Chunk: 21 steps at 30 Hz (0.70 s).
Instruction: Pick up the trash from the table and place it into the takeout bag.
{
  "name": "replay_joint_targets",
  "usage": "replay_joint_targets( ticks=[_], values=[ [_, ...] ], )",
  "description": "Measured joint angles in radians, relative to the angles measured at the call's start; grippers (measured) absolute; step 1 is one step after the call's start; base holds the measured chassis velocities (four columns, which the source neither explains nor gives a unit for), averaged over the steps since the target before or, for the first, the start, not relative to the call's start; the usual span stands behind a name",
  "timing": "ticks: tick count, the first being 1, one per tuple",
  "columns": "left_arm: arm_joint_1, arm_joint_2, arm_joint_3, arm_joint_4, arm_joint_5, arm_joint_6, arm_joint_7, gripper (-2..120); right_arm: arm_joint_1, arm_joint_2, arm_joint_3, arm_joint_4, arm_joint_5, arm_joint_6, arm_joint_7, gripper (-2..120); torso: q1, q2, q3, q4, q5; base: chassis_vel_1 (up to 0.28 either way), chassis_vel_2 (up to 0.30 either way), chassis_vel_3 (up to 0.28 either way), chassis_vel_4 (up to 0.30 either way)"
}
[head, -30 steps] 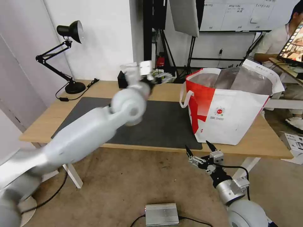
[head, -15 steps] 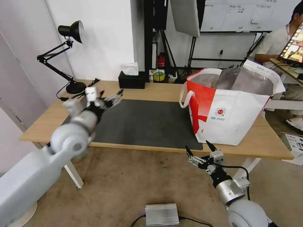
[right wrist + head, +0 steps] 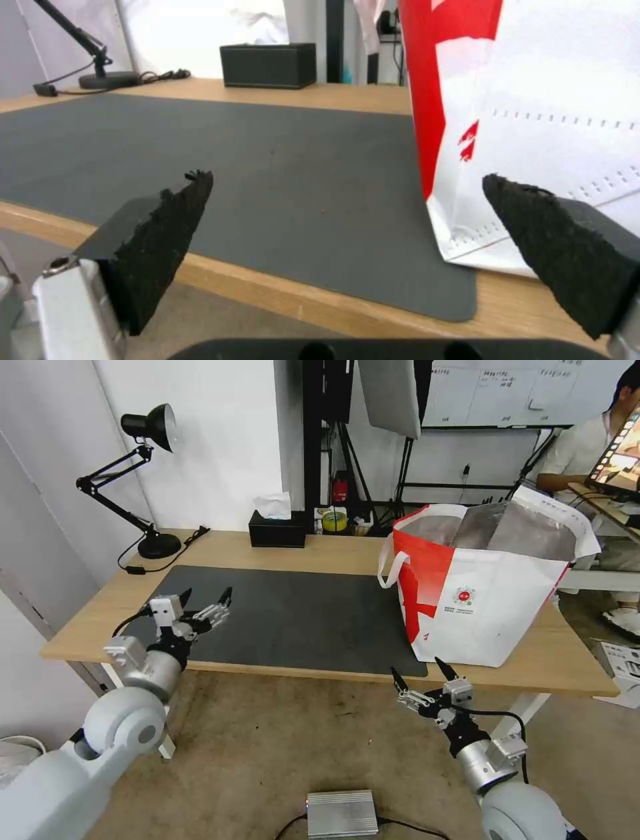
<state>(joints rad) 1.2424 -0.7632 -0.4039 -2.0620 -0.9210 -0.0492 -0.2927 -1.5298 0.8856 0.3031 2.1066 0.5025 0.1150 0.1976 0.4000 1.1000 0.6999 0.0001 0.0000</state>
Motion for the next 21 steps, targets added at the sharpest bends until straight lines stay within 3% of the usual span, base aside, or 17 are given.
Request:
replay_joint_targets(
  ticks=[9, 21],
  values=[
    [0.177, -0.064, -0.115, -0.007, 0.072, -0.062, 0.048, 100, 0.000, 0.000, 0.000, 0.000, 0.000, 0.000, 0.000, 100, 0.000, 0.000, 0.000, -0.0001, 0.0001, 0.000, 0.000, 0.000, 0.000],
    [0.292, -0.150, -0.140, 0.058, 0.181, -0.152, 0.116, 100, 0.000, 0.000, 0.000, 0.000, 0.000, 0.000, 0.000, 100, 0.000, 0.000, 0.000, -0.0001, 0.0001, 0.000, 0.000, 0.000, 0.000]
  ],
)
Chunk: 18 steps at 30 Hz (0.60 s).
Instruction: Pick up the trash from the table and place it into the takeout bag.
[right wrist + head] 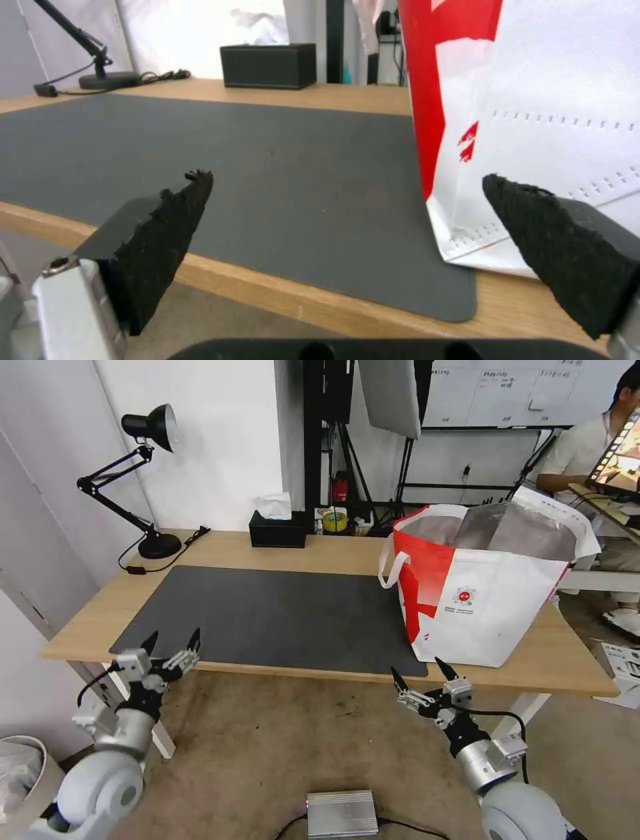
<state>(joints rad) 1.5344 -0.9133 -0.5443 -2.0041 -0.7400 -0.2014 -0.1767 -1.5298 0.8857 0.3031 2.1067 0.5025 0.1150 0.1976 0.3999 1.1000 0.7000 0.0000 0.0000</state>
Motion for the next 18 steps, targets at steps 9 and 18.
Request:
replay_joint_targets(
  ticks=[9, 18],
  values=[
    [0.024, -0.024, 0.001, 0.032, 0.047, -0.043, 0.012, 100, 0.000, 0.000, 0.000, 0.000, 0.000, 0.000, 0.000, 100, 0.000, 0.000, 0.000, 0.0000, 0.0000, 0.000, 0.000, 0.000, 0.000],
    [0.069, -0.018, -0.007, 0.056, 0.051, -0.047, 0.034, 100, 0.000, 0.000, 0.000, 0.000, 0.000, 0.000, 0.000, 100, 0.000, 0.000, 0.000, 0.0000, 0.0000, 0.000, 0.000, 0.000, 0.000]
  ],
)
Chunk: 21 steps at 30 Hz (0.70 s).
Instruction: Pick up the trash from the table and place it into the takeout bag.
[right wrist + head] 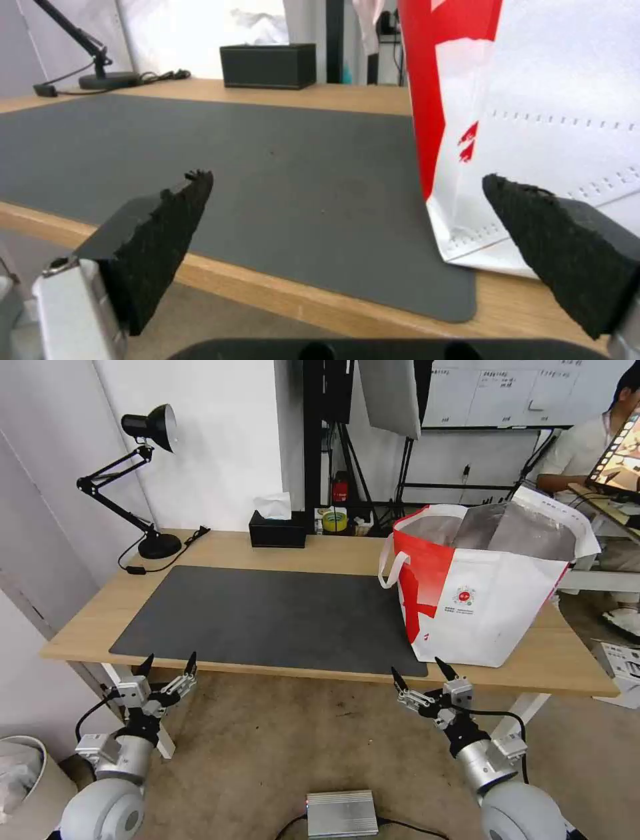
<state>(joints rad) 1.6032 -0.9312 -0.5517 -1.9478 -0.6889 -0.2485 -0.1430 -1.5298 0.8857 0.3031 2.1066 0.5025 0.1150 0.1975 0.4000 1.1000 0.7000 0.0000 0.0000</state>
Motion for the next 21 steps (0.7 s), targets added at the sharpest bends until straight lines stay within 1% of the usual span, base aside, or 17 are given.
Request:
replay_joint_targets(
  ticks=[13, 21],
  values=[
    [-0.002, -0.029, 0.013, 0.018, 0.013, -0.025, 0.013, 100, 0.000, 0.000, 0.000, 0.000, 0.000, 0.000, 0.000, 100, 0.000, 0.000, 0.000, 0.0000, 0.0000, 0.000, 0.000, 0.000, 0.000],
    [-0.010, -0.033, 0.013, 0.027, 0.013, -0.041, 0.019, 100, 0.000, 0.000, 0.000, 0.000, 0.000, 0.000, 0.000, 100, 0.000, 0.000, 0.000, 0.0000, 0.0000, 0.000, 0.000, 0.000, 0.000]
  ],
)
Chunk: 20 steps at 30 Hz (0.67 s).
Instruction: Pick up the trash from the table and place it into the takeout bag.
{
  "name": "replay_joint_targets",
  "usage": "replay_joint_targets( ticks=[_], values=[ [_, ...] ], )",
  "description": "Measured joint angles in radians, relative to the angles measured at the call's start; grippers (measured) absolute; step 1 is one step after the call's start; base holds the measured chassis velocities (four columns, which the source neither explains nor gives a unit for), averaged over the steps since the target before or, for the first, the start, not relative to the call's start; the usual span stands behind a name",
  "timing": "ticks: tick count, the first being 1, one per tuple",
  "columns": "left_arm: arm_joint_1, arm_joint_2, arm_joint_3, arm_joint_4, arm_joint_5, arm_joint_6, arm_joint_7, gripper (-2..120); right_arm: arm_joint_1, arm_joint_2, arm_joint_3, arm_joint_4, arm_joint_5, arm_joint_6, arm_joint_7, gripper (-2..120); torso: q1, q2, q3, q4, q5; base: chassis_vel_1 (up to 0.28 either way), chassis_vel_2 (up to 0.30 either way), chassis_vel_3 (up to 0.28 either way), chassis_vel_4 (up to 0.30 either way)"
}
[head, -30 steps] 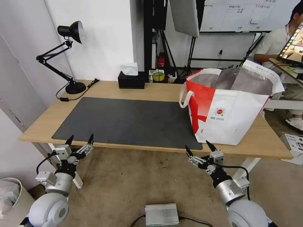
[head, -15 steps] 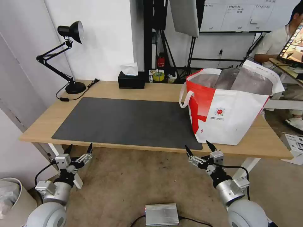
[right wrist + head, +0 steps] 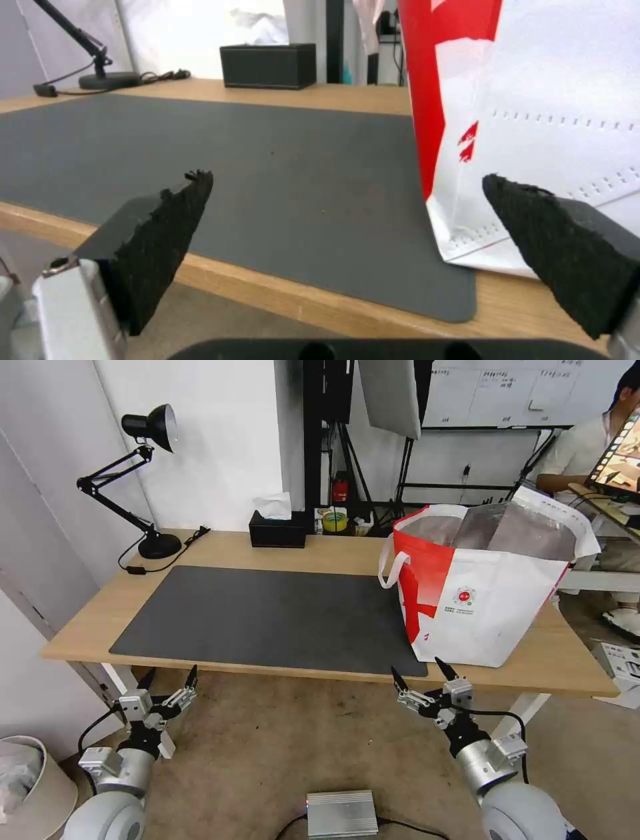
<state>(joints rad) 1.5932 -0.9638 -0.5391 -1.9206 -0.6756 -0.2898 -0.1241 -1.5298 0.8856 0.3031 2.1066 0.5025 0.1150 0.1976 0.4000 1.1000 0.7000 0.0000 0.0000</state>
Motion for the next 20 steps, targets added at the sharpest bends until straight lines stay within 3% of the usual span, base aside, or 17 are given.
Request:
replay_joint_targets(
  ticks=[20],
  values=[
    [-0.002, 0.000, 0.001, 0.000, 0.000, 0.000, 0.000, 100, 0.000, 0.000, 0.000, 0.000, 0.000, 0.000, 0.000, 100, 0.000, 0.000, 0.000, 0.0000, 0.0000, 0.000, 0.000, 0.000, 0.000]
  ],
)
